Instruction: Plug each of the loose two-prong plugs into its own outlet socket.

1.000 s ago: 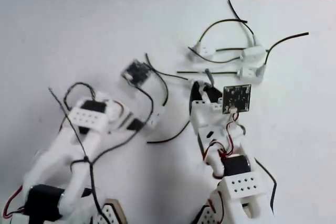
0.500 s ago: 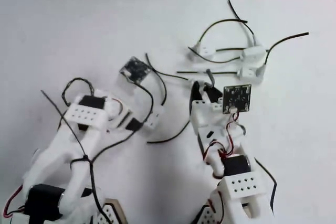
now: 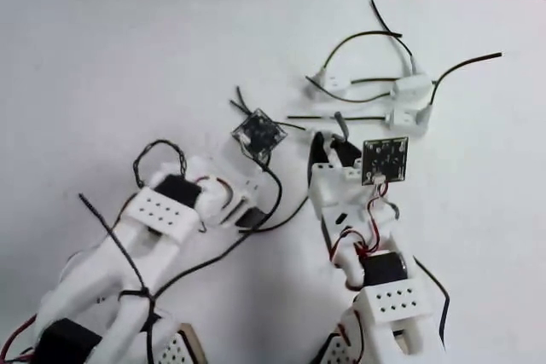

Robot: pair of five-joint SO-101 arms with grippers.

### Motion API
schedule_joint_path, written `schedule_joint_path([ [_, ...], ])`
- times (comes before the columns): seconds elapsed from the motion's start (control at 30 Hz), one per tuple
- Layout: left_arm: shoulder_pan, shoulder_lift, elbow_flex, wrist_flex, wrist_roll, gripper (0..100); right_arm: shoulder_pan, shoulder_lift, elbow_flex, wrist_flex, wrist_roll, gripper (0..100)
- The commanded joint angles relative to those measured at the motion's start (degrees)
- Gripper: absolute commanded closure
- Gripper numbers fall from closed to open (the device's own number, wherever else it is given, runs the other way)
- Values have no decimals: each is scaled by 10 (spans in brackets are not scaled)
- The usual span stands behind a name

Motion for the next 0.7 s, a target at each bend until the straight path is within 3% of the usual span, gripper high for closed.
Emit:
schedule_joint_path([
  [0.0, -17, 44, -12, -45, 1, 668, 4, -6, -4, -12, 8, 981],
  [0.13, -80, 140, -71, -67, -17, 669, 4, -6, -4, -12, 8, 981],
  [0.33, -137, 209, -176, 25, -35, 669, 4, -6, -4, -12, 8, 981],
  [0.67, -150, 39, -187, 135, -33, 669, 4, -6, -4, -12, 8, 981],
])
